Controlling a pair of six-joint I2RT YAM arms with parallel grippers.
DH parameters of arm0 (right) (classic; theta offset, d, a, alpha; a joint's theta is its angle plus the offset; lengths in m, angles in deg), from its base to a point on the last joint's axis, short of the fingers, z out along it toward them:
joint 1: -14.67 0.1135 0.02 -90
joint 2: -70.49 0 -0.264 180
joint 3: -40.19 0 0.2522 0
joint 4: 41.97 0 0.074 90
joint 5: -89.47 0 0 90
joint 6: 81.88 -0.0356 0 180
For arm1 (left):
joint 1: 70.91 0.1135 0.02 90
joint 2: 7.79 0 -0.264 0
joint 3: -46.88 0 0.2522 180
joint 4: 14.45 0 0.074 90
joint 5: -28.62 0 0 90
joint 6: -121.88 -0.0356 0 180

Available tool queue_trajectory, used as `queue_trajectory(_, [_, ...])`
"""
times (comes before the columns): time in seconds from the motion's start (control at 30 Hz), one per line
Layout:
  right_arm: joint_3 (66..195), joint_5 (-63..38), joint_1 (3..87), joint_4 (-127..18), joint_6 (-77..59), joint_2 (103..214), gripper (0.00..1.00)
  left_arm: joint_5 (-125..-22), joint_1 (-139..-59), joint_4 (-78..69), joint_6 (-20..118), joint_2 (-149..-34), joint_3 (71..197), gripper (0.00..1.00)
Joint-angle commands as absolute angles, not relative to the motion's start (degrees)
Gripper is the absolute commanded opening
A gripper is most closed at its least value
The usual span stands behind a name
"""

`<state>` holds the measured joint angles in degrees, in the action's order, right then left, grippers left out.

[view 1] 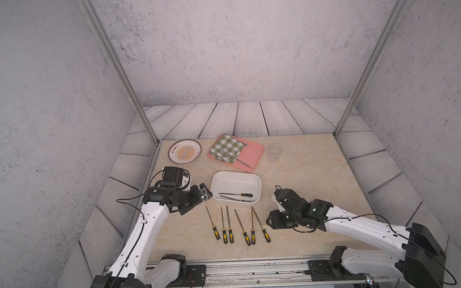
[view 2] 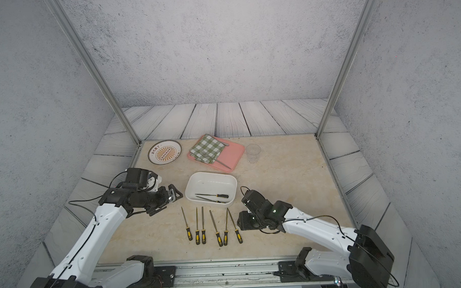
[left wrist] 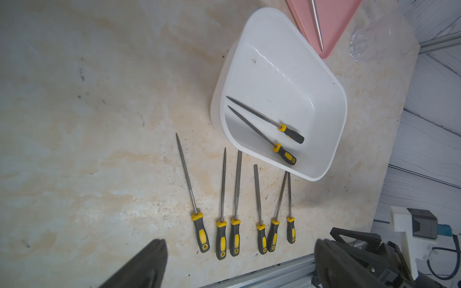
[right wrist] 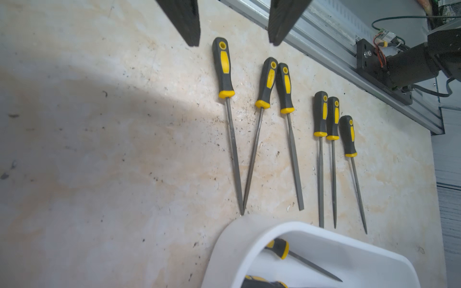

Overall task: Put the file tool into the storage box
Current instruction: Pick up the file tool from the center of the board.

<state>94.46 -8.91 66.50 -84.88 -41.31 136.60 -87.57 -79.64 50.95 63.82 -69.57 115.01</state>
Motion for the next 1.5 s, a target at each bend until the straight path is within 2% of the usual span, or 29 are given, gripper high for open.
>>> queue_trajectory(0.0, [93.50, -5.04, 68.48, -85.50, -45.71, 136.81, 0.50, -89.49, -81.47, 54.51, 62.59, -69.74, 113.91, 0.97])
queue_trajectory(0.23, [99.64, -1.74, 74.44, -86.40, -44.14, 146.25, 0.50, -86.58, -82.91, 57.25, 61.52, -70.13, 115.03, 0.97])
queue_trajectory(0.4, [99.84, -3.02, 75.48, -83.11, -43.56, 150.84, 0.50, -84.94, -83.47, 59.14, 60.75, -72.25, 117.77, 0.97])
queue_trajectory(0.57, [102.43, 1.18, 77.74, -87.51, -43.36, 153.49, 0.50, -85.50, -83.74, 59.30, 61.37, -71.59, 117.33, 0.97])
queue_trajectory(0.7, [102.75, 3.38, 78.00, -90.17, -43.28, 153.81, 0.50, -85.31, -83.81, 59.37, 61.47, -70.67, 116.79, 0.97])
queue_trajectory(1.17, [104.20, 0.95, 78.22, -88.21, -39.43, 161.08, 0.48, -85.18, -83.83, 60.37, 61.76, -70.52, 118.13, 0.98])
queue_trajectory(1.3, [104.40, 1.79, 78.52, -88.41, -39.12, 163.01, 0.45, -85.04, -83.84, 61.06, 62.02, -69.77, 117.70, 0.98])
queue_trajectory(1.4, [105.00, 1.99, 78.94, -89.09, -38.26, 164.37, 0.38, -84.61, -83.83, 61.49, 62.60, -69.25, 117.76, 0.97])
queue_trajectory(1.47, [105.34, 2.84, 79.48, -90.27, -37.71, 164.73, 0.30, -84.43, -83.82, 61.45, 63.35, -68.80, 117.71, 0.98])
